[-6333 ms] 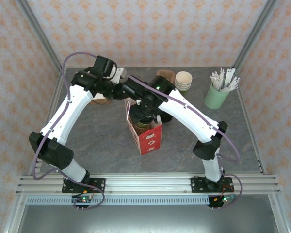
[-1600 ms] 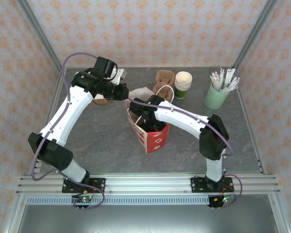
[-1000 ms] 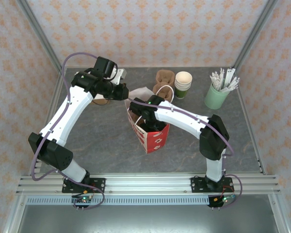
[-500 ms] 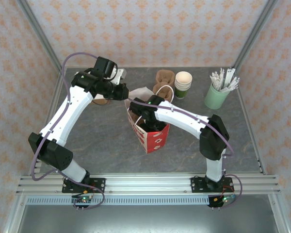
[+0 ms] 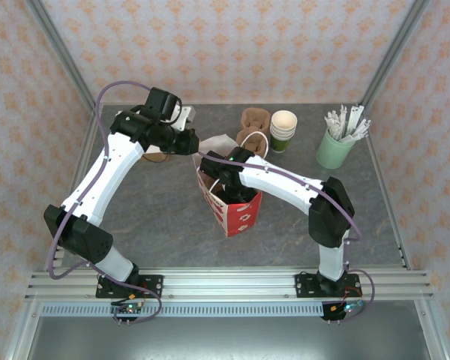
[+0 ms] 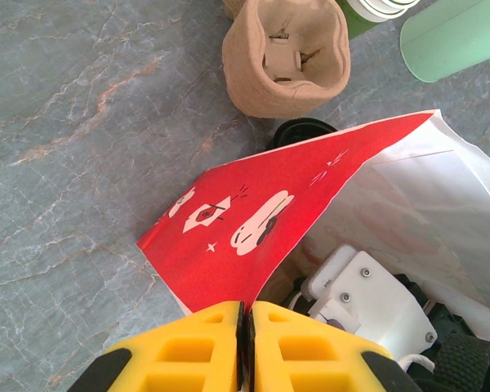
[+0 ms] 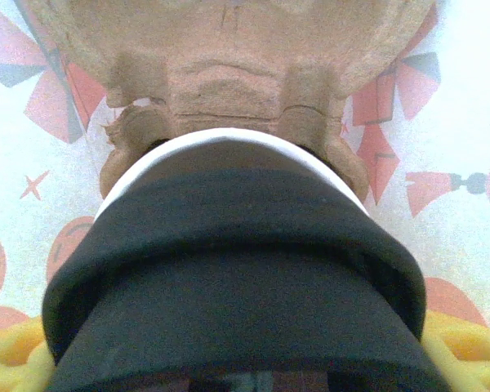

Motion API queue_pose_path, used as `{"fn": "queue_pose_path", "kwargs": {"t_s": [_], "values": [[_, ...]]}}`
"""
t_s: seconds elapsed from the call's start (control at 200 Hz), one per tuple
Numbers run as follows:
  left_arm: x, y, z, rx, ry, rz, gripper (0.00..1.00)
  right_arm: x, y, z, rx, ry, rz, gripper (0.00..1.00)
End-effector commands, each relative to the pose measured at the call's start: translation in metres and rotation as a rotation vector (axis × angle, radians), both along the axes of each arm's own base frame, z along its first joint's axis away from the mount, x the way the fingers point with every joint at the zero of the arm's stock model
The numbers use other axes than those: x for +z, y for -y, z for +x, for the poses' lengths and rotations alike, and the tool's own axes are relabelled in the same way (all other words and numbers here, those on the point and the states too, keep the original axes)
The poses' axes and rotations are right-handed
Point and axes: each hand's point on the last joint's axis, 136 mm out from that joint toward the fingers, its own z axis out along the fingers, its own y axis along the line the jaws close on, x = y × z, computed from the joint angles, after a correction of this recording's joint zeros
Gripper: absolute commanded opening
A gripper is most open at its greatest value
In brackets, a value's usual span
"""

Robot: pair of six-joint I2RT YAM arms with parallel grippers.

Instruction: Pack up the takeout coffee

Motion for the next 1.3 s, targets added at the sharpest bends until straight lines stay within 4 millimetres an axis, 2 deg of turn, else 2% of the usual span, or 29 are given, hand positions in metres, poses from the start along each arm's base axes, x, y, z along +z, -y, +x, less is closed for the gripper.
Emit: {"fn": "queue_pose_path", "kwargs": {"t_s": [0.0,1.036,1.296], "values": [[0.003,-0.002,-0.007,0.002,0.011,0.019,0.12,-0.024,0.016,-0.003,0.01,-0.037,-0.089,0.7],[0.003,-0.003,-0.009,0.005,0.013,0.014,0.12,0.012,0.009,0.007,0.009,0.035,0.011,0.7],[0.003,-0.001,-0.01,0.001,0.012,0.012,0.12,0.03,0.004,0.01,0.006,0.062,0.045,0.7]]}}
